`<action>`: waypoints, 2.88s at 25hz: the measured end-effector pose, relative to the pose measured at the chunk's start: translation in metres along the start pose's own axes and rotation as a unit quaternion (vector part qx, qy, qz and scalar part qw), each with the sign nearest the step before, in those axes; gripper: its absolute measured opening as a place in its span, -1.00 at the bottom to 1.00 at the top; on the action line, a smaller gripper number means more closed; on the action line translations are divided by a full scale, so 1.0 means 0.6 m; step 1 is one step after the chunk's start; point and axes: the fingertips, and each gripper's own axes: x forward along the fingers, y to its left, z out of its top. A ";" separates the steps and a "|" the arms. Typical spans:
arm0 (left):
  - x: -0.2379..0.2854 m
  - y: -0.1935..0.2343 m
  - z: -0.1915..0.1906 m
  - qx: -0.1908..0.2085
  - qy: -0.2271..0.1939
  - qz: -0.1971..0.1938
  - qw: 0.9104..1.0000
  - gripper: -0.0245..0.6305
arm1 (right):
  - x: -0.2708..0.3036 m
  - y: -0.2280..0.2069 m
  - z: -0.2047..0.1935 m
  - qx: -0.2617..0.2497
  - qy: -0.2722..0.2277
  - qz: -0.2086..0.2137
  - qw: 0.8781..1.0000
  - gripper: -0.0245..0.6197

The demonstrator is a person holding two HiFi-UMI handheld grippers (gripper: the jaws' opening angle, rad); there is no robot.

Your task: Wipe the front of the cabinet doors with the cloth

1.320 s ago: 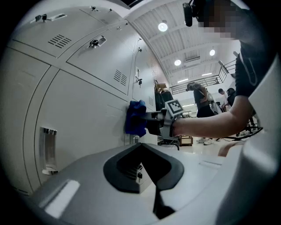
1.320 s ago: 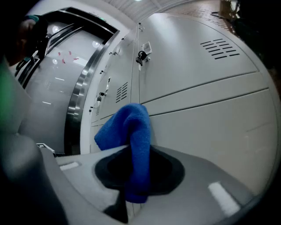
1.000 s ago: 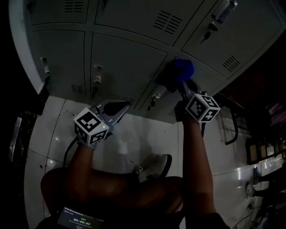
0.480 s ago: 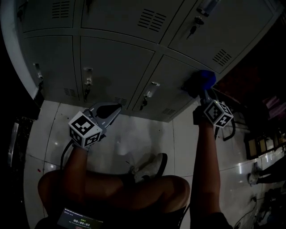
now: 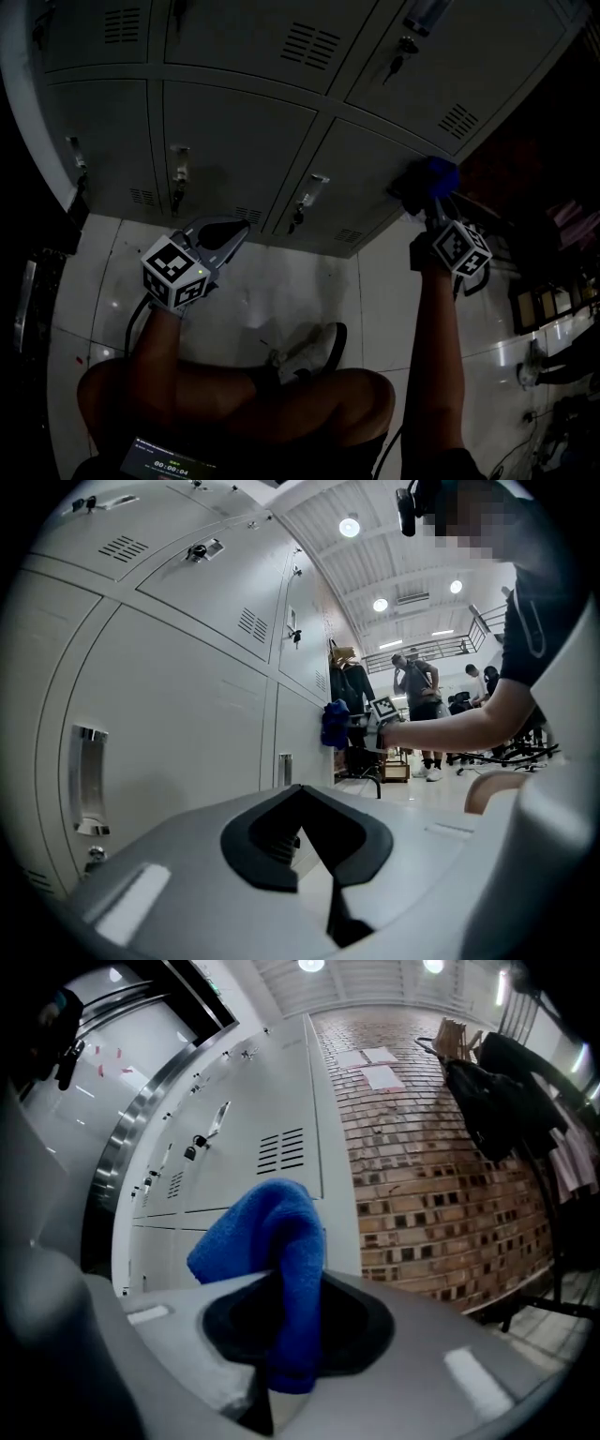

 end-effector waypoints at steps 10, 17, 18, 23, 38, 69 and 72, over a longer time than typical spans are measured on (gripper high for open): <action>-0.007 0.008 0.008 -0.009 -0.009 0.013 1.000 -0.91 | 0.053 0.271 -0.098 -0.001 0.038 0.146 0.989 -0.70; -0.012 0.015 0.021 -0.016 -0.028 0.011 0.999 -0.91 | 0.126 0.320 -0.148 -0.001 0.061 0.149 0.987 -0.70; -0.012 0.014 0.021 -0.016 -0.028 0.010 0.999 -0.91 | 0.132 0.317 -0.150 -0.003 0.062 0.146 0.987 -0.70; -0.008 0.011 0.013 -0.015 -0.019 0.006 1.000 -0.91 | 0.130 0.294 -0.151 -0.034 0.068 0.137 0.988 -0.70; 0.004 0.002 -0.013 -0.009 0.006 0.000 1.000 -0.91 | 0.017 -0.014 -0.121 0.025 0.045 -0.024 0.998 -0.70; -0.004 0.008 0.005 -0.014 -0.014 0.003 1.000 -0.91 | 0.125 0.320 -0.269 -0.006 0.112 0.134 0.985 -0.70; -0.003 0.009 0.002 -0.014 -0.011 0.003 1.000 -0.91 | 0.126 0.302 -0.268 -0.011 0.111 0.123 0.986 -0.70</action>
